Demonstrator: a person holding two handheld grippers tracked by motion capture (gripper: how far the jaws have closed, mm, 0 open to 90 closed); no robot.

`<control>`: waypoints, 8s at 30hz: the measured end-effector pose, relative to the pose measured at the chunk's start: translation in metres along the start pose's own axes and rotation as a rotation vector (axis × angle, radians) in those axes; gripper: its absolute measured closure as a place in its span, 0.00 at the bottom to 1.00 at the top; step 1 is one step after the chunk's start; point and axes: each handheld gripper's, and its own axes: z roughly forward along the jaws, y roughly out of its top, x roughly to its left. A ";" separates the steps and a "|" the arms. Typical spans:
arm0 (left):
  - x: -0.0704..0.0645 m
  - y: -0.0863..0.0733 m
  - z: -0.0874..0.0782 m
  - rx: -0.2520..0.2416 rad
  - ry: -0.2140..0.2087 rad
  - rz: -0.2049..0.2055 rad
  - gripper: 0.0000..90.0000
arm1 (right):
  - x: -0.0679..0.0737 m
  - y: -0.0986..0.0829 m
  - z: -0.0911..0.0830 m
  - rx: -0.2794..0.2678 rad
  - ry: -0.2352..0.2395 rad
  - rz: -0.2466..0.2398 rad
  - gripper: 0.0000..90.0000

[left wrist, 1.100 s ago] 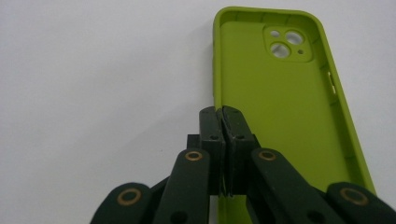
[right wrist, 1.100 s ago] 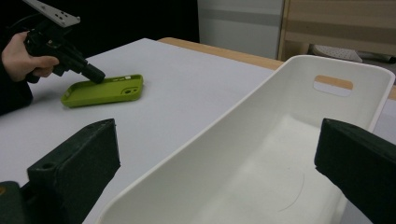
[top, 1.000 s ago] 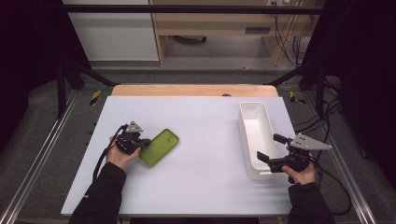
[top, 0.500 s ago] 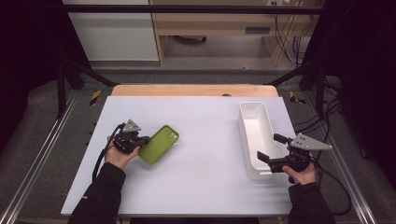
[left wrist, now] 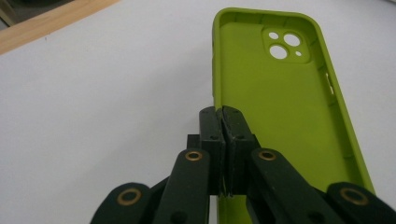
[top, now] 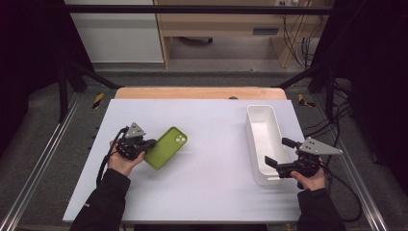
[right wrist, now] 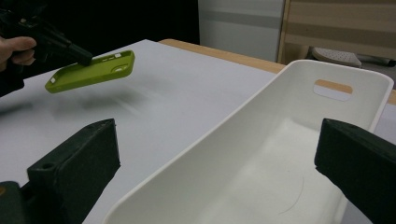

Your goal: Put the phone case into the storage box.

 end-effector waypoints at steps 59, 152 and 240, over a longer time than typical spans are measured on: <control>-0.092 0.032 -0.009 -0.047 -0.045 0.208 0.98 | 0.048 0.025 0.028 0.074 0.079 -0.029 0.01; -0.142 0.041 -0.017 -0.099 -0.061 0.360 0.98 | 0.084 0.049 0.110 0.291 0.240 0.020 0.20; -0.149 0.039 -0.012 -0.085 -0.069 0.405 0.95 | 0.073 0.059 0.100 0.407 0.355 0.135 0.89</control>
